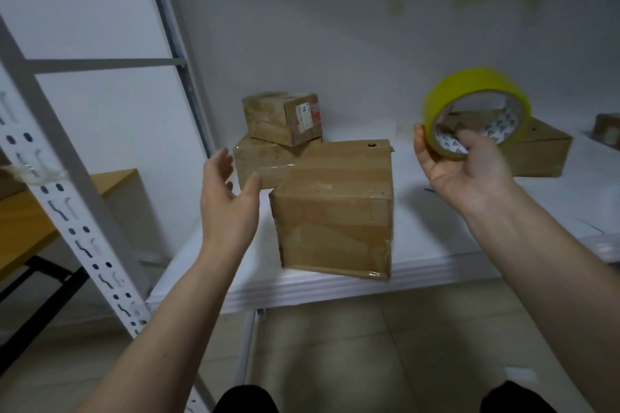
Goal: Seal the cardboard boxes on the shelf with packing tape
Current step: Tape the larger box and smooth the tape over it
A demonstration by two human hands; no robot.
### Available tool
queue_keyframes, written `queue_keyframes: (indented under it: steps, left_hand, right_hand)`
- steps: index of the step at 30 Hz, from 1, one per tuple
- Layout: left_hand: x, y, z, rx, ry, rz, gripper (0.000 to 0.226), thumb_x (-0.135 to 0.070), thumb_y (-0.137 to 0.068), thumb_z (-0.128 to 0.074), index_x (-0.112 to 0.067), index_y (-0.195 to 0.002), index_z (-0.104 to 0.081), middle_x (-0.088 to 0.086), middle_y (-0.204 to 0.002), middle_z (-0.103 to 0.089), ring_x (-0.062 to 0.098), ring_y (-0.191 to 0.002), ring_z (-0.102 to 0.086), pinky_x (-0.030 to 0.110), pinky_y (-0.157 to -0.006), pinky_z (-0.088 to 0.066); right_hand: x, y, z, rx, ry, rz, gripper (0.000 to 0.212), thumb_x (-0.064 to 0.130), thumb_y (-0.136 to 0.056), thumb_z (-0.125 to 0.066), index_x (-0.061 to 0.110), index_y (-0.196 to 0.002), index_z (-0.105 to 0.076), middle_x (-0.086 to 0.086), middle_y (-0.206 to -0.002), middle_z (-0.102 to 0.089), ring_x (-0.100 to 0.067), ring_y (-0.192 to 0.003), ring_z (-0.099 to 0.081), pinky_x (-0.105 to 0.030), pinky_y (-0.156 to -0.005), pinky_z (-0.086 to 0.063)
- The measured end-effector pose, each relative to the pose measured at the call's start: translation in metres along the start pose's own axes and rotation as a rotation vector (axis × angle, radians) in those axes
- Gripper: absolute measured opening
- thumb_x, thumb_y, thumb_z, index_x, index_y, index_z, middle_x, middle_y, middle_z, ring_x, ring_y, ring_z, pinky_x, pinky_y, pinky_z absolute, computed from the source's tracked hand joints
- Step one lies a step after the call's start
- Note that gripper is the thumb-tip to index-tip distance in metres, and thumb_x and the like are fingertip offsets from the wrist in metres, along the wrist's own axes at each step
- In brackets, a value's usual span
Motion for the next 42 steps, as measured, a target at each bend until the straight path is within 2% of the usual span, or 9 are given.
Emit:
queue_keyframes:
  steps: [4, 8, 12, 17, 20, 23, 31, 36, 42]
  left_hand:
    - [0.013, 0.004, 0.004, -0.007, 0.015, 0.087, 0.053, -0.012, -0.096, -0.059, -0.019, -0.145, -0.040, -0.003, -0.143, -0.049, 0.007, -0.122, -0.045, 0.023, -0.101, -0.036]
    - [0.015, 0.006, 0.006, -0.010, 0.023, 0.095, 0.044, -0.009, -0.095, -0.059, -0.019, -0.137, -0.049, -0.007, -0.126, -0.055, 0.005, -0.107, -0.053, 0.009, -0.080, -0.040]
    - [0.009, 0.002, 0.008, 0.009, 0.136, 0.134, 0.025, -0.012, -0.096, -0.059, -0.016, -0.120, -0.064, -0.004, -0.104, -0.067, 0.008, -0.091, -0.062, 0.022, -0.078, -0.051]
    - [-0.008, -0.002, -0.021, 0.347, 0.312, 0.301, 0.029, -0.030, -0.099, -0.056, -0.006, -0.091, -0.070, 0.008, -0.080, -0.072, 0.018, -0.068, -0.066, 0.027, -0.067, -0.057]
    - [-0.018, -0.002, -0.039, 0.521, 0.358, 0.412, 0.041, -0.040, -0.097, -0.054, -0.002, -0.090, -0.068, 0.012, -0.079, -0.072, 0.019, -0.063, -0.068, 0.026, -0.059, -0.058]
    - [-0.030, -0.004, -0.048, 0.582, 0.479, 0.448, 0.023, -0.024, -0.094, -0.062, -0.002, -0.089, -0.067, 0.011, -0.077, -0.070, 0.015, -0.061, -0.067, 0.023, -0.058, -0.059]
    - [-0.026, -0.026, -0.038, 0.488, 0.308, 0.343, 0.019, -0.002, -0.094, -0.060, -0.002, -0.075, -0.064, 0.001, -0.055, -0.063, 0.007, -0.048, -0.054, 0.017, -0.052, -0.053]
    - [-0.021, -0.031, -0.035, 0.402, 0.276, 0.350, 0.023, 0.001, -0.094, -0.057, -0.004, -0.072, -0.060, -0.002, -0.047, -0.058, 0.008, -0.048, -0.045, 0.016, -0.045, -0.047]
    - [-0.010, -0.030, -0.041, 0.382, 0.173, 0.334, 0.023, -0.004, -0.096, -0.058, -0.008, -0.074, -0.059, 0.000, -0.056, -0.056, 0.003, -0.037, -0.042, 0.018, -0.047, -0.042]
  right_hand:
    - [-0.018, 0.005, -0.008, 0.027, 0.063, -0.058, 0.019, 0.013, -0.100, -0.046, 0.001, -0.089, -0.054, -0.018, -0.069, -0.071, -0.030, -0.065, -0.072, -0.032, -0.055, -0.058]
    - [-0.034, 0.010, -0.018, 0.080, 0.164, -0.090, 0.015, 0.012, -0.098, -0.050, 0.003, -0.086, -0.053, -0.017, -0.074, -0.071, -0.031, -0.069, -0.071, -0.033, -0.054, -0.058]
    - [-0.046, 0.013, -0.032, 0.149, 0.308, -0.131, 0.013, 0.013, -0.097, -0.051, 0.000, -0.096, -0.054, -0.022, -0.099, -0.066, -0.032, -0.081, -0.070, -0.034, -0.053, -0.057]
    - [-0.062, 0.015, -0.052, 0.188, 0.400, -0.123, 0.036, 0.014, -0.095, -0.055, 0.000, -0.128, -0.047, -0.023, -0.119, -0.062, -0.038, -0.097, -0.067, -0.040, -0.055, -0.057]
    - [-0.071, 0.023, -0.069, 0.204, 0.464, -0.088, 0.029, 0.013, -0.096, -0.054, 0.001, -0.122, -0.050, -0.020, -0.116, -0.062, -0.035, -0.094, -0.067, -0.042, -0.053, -0.058]
    - [-0.079, 0.031, -0.080, 0.202, 0.512, -0.047, 0.026, 0.012, -0.097, -0.053, 0.000, -0.120, -0.050, -0.020, -0.110, -0.062, -0.033, -0.093, -0.066, -0.045, -0.060, -0.060]
    - [-0.086, 0.041, -0.093, 0.231, 0.648, 0.054, 0.003, 0.010, -0.097, -0.054, 0.012, -0.100, -0.053, -0.009, -0.106, -0.059, -0.028, -0.099, -0.062, -0.048, -0.077, -0.059]
    - [-0.079, 0.035, -0.089, 0.176, 0.895, 0.210, 0.015, 0.015, -0.095, -0.056, 0.019, -0.109, -0.060, -0.002, -0.102, -0.067, -0.021, -0.098, -0.063, -0.042, -0.088, -0.055]
    - [-0.063, 0.030, -0.071, 0.170, 0.871, 0.148, 0.023, -0.011, -0.091, -0.045, 0.010, -0.095, -0.055, -0.011, -0.093, -0.063, -0.026, -0.085, -0.067, -0.039, -0.057, -0.058]
Point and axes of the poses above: each hand's wrist, its own y-axis away from the middle knuckle, its own z-axis out of the back of the hand, x = y × z, the point moved 9 cm from there along -y, towards the middle knuckle
